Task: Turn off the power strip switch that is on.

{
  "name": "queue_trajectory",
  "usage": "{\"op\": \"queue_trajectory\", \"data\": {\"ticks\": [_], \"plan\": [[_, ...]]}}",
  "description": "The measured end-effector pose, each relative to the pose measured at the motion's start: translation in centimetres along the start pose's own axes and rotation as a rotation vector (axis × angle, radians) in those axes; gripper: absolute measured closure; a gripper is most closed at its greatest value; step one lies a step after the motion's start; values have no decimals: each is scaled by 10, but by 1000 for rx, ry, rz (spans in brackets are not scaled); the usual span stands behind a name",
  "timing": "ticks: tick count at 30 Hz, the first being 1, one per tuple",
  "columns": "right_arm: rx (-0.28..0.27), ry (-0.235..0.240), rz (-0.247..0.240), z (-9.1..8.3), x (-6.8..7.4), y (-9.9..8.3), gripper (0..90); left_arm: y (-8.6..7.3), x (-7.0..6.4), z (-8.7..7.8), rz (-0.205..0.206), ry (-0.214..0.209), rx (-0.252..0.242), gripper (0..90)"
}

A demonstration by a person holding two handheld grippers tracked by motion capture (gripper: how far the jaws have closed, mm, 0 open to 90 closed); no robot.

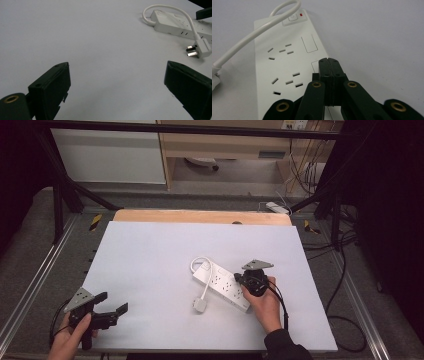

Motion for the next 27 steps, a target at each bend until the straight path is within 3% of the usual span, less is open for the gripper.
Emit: {"op": "queue_trajectory", "data": {"ticks": [16, 27], "plan": [[-13, 4, -2, 0, 1, -2, 900, 0, 0, 0, 1, 0, 0, 70], [9, 6, 7, 1, -1, -3, 900, 0, 0, 0, 2, 0, 2, 70]]}}
Point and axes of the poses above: each handheld gripper's, and its own axes: z roughly forward along the jaws, y roughly out of its top, x roughly to its left, the point moved 1 cm from there along z, roughly forward along the jaws, and after that the axes turned 9 degrees about -y, right-handed, at the moved point
